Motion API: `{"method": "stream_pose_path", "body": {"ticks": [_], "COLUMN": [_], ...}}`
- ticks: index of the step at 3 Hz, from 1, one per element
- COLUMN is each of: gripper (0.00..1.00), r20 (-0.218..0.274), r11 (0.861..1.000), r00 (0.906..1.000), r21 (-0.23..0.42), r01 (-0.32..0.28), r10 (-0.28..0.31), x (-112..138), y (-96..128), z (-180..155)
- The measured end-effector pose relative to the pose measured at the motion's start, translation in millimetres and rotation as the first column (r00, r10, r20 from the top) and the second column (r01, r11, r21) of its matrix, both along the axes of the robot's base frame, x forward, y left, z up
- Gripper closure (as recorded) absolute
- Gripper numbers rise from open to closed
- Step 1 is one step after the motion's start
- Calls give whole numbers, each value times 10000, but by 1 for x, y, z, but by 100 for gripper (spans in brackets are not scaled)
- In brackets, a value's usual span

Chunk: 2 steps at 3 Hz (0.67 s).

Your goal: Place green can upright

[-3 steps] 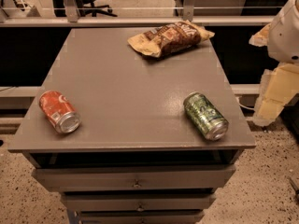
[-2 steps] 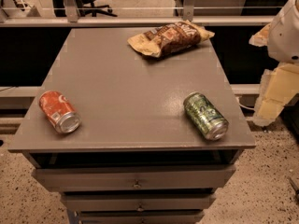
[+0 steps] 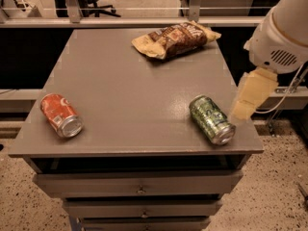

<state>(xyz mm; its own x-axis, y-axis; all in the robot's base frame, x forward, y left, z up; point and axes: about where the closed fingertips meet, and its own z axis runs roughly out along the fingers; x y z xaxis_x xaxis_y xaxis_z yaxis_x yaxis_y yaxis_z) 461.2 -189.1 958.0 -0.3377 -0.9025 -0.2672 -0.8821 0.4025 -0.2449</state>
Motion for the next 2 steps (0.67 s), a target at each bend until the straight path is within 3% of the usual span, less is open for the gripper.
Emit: {"method": "stream_pose_path", "body": {"ticks": [1, 2], "gripper": [0, 0], "r20": [-208, -701], "r11": [9917, 9627], "r00": [9917, 9610], "r21": [166, 227], "r01": [1273, 2697], "r10": [-1269, -2675], "x": [14, 21], "y": [15, 19], "z": [-16, -38]}}
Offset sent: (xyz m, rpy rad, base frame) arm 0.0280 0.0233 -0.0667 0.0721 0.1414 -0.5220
